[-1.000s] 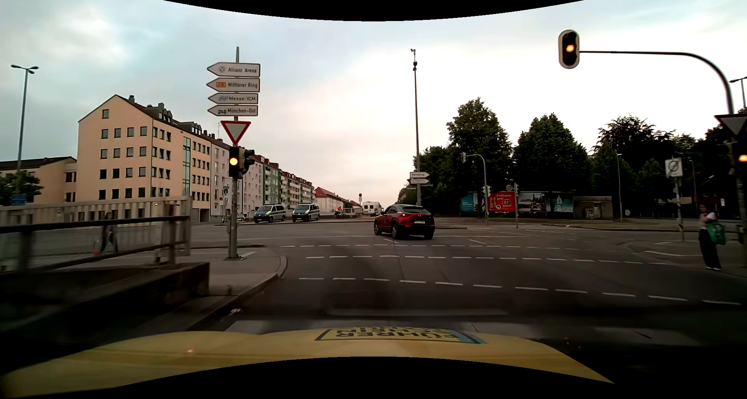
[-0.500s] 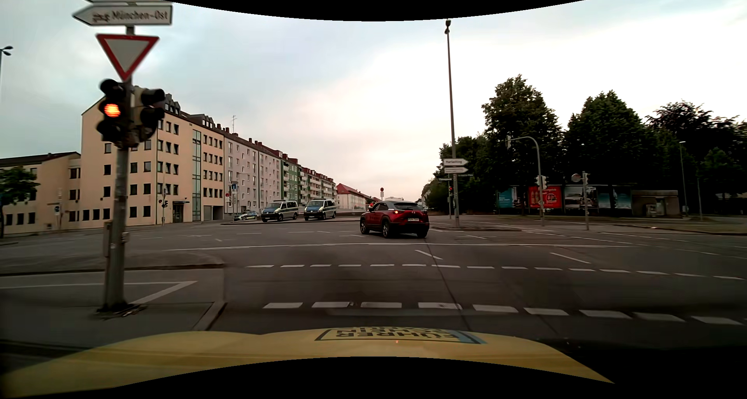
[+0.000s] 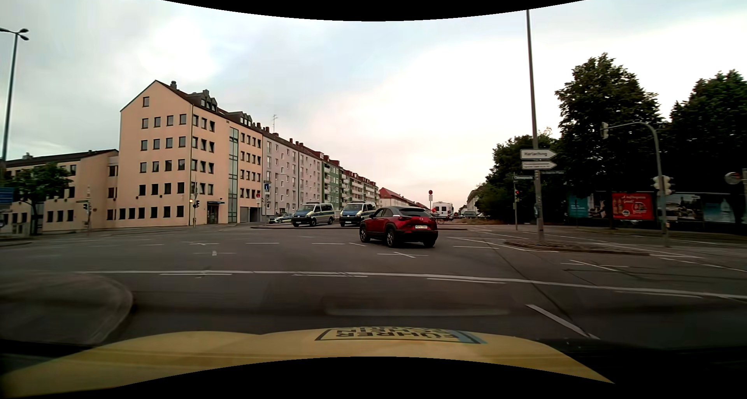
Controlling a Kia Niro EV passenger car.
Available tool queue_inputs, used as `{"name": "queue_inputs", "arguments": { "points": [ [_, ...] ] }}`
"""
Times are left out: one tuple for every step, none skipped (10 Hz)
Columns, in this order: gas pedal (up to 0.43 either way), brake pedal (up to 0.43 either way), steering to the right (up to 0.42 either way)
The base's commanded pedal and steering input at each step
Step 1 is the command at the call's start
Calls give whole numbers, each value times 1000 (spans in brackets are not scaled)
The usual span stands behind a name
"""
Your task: Follow the waypoints while adhering to traffic rules and regulations
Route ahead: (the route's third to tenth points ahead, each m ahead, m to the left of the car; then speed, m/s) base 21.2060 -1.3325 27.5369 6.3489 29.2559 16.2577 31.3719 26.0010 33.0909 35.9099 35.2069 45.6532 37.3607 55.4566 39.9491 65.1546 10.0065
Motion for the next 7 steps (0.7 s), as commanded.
{"name": "queue_inputs", "arguments": {
  "points": [
    [0,85,-160],
    [0,85,-167],
    [0,79,-177],
    [0,61,-184],
    [0,18,-189],
    [0,0,-195],
    [0,0,-195]
  ]
}}
